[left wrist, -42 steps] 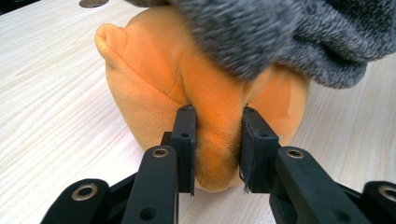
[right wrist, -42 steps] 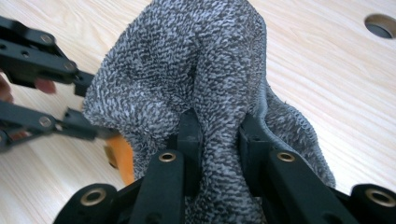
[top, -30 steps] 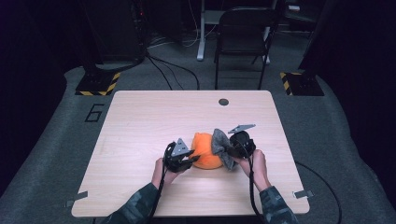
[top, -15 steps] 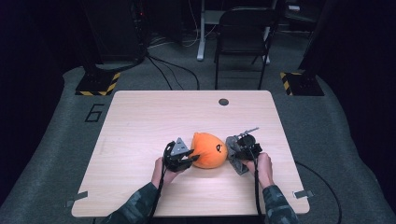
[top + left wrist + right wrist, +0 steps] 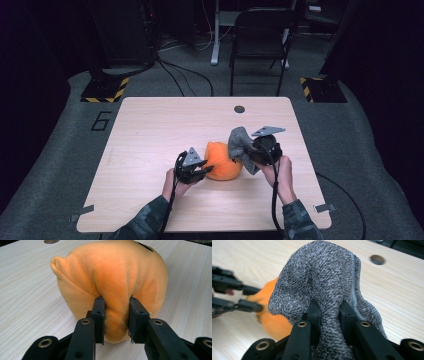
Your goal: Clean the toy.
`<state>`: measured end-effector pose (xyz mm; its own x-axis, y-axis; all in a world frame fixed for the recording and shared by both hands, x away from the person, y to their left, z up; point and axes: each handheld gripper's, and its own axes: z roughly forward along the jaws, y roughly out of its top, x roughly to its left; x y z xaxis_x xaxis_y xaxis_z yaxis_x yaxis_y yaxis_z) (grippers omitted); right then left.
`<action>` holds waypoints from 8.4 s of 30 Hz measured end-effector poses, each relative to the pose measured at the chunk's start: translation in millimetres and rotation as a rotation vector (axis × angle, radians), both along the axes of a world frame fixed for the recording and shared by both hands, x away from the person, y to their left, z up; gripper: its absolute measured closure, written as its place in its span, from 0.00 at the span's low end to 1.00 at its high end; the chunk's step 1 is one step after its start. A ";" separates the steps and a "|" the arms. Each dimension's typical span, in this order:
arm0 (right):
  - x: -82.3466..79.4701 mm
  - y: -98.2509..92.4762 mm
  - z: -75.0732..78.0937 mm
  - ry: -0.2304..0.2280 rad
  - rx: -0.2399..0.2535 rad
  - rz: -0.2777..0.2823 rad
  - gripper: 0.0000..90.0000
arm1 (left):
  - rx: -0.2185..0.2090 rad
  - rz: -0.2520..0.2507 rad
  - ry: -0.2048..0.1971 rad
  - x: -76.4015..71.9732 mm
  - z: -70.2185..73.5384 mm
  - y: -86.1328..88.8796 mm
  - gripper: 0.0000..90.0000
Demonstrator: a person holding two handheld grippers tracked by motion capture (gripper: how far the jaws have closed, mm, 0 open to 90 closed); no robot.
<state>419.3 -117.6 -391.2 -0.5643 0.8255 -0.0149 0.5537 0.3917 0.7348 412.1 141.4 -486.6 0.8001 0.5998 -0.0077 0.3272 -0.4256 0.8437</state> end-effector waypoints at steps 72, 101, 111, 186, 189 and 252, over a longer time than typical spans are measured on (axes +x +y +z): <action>25.5 6.0 -53.5 0.115 0.003 0.003 0.84 | 0.174 -0.182 -0.274 6.9 -32.4 -5.9 0.66; -6.0 -99.7 -69.6 0.100 -0.085 -0.234 0.83 | 0.138 -0.176 -0.276 5.9 -36.3 1.2 0.77; -5.6 -106.4 -65.2 0.089 -0.078 -0.249 0.83 | -0.022 -0.173 -0.197 0.4 8.4 2.6 0.81; -20.8 68.1 -26.0 -0.062 -0.157 0.131 0.85 | -0.015 -0.116 0.327 27.0 13.4 -5.0 0.75; -19.6 58.9 -26.4 -0.069 -0.166 0.113 0.85 | -0.023 -0.122 0.326 27.3 12.7 -4.6 0.75; -13.7 62.8 -21.6 -0.021 -0.133 0.167 0.84 | -0.004 -0.133 0.285 23.3 11.1 -6.6 0.74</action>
